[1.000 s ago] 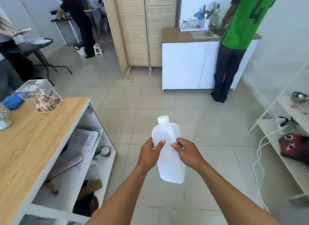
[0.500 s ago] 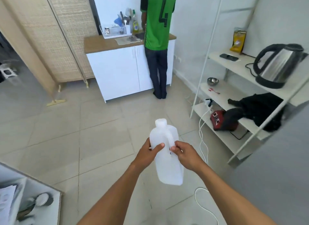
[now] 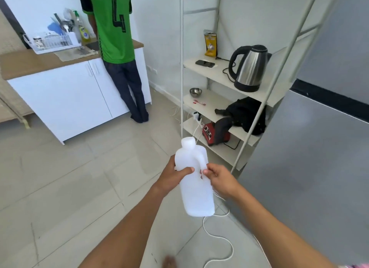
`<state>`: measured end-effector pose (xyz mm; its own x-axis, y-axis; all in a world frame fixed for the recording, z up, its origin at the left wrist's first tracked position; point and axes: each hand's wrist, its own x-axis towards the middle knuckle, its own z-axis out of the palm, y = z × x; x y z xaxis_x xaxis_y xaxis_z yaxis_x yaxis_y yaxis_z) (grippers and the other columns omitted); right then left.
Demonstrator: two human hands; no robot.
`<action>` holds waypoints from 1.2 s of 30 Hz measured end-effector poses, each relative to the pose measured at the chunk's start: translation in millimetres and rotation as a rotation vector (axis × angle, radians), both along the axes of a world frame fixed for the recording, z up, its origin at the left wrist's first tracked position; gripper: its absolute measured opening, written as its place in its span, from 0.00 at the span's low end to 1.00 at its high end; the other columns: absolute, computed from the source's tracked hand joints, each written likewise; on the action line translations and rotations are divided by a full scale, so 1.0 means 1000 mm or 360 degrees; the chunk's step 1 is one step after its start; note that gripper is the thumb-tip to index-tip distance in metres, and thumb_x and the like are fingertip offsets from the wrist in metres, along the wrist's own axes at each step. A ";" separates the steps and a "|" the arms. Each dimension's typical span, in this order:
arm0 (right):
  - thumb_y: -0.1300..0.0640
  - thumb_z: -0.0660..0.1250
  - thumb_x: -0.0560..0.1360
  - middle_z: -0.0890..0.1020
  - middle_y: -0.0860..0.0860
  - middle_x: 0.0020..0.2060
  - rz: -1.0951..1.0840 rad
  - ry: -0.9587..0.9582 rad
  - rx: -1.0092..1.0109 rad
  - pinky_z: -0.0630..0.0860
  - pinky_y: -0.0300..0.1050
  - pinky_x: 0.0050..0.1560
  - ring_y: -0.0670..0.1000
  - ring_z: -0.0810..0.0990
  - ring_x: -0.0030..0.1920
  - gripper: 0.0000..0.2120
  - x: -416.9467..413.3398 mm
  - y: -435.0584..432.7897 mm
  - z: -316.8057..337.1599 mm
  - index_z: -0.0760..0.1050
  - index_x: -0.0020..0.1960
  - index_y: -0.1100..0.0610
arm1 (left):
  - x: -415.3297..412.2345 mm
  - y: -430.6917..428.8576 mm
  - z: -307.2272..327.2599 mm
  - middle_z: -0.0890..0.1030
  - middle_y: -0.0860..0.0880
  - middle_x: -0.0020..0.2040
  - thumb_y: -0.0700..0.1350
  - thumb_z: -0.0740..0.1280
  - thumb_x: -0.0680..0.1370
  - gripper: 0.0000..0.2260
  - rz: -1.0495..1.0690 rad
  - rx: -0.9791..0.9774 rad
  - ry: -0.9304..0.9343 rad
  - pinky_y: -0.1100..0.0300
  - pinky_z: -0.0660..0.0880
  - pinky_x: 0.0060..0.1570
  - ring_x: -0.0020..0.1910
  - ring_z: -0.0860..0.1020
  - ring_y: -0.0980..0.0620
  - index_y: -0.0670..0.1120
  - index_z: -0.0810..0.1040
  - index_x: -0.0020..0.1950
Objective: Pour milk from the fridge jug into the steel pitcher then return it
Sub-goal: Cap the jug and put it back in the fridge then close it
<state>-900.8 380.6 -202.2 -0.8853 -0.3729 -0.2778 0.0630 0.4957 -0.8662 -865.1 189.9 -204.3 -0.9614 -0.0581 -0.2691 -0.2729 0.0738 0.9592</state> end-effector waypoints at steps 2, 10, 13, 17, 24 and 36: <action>0.53 0.61 0.79 0.82 0.56 0.41 -0.0070 0.0010 0.0002 0.76 0.49 0.46 0.51 0.78 0.39 0.11 -0.005 0.007 0.006 0.77 0.44 0.57 | -0.014 0.008 0.000 0.79 0.53 0.62 0.52 0.76 0.68 0.32 -0.0018 -0.0046 -0.0004 0.52 0.81 0.52 0.58 0.81 0.53 0.54 0.68 0.68; 0.60 0.59 0.82 0.80 0.48 0.37 -0.0299 0.0061 -0.0150 0.74 0.38 0.43 0.41 0.77 0.34 0.10 -0.033 0.023 0.018 0.77 0.46 0.58 | -0.073 0.029 0.015 0.76 0.54 0.59 0.50 0.75 0.71 0.29 -0.0113 -0.0232 0.0026 0.54 0.80 0.50 0.55 0.79 0.53 0.56 0.64 0.67; 0.59 0.59 0.82 0.81 0.49 0.40 -0.0354 0.0079 -0.0127 0.75 0.44 0.48 0.45 0.78 0.38 0.11 -0.050 0.026 0.022 0.78 0.46 0.56 | -0.093 0.033 0.021 0.77 0.56 0.56 0.49 0.75 0.72 0.27 -0.0119 -0.0287 0.0052 0.59 0.78 0.44 0.52 0.80 0.56 0.55 0.65 0.65; 0.56 0.59 0.82 0.82 0.48 0.39 -0.0460 0.0096 -0.0054 0.76 0.45 0.46 0.45 0.78 0.35 0.11 -0.065 0.032 0.029 0.78 0.44 0.53 | -0.117 0.040 0.026 0.78 0.56 0.56 0.50 0.75 0.71 0.26 -0.0153 -0.0345 0.0097 0.59 0.79 0.44 0.51 0.80 0.57 0.56 0.66 0.64; 0.54 0.60 0.82 0.81 0.46 0.36 -0.0687 0.0231 0.0046 0.78 0.51 0.49 0.48 0.78 0.37 0.11 -0.089 0.044 0.053 0.77 0.44 0.51 | -0.165 0.060 0.045 0.79 0.58 0.53 0.53 0.75 0.69 0.26 -0.0240 -0.0420 0.0172 0.57 0.78 0.44 0.50 0.80 0.57 0.57 0.66 0.63; 0.51 0.58 0.82 0.82 0.53 0.44 -0.1079 0.0445 0.0336 0.79 0.50 0.47 0.56 0.81 0.44 0.13 -0.120 0.073 0.090 0.77 0.54 0.57 | -0.223 0.109 0.084 0.77 0.53 0.56 0.60 0.72 0.64 0.27 -0.0361 -0.0639 0.0408 0.52 0.77 0.52 0.53 0.77 0.50 0.54 0.68 0.58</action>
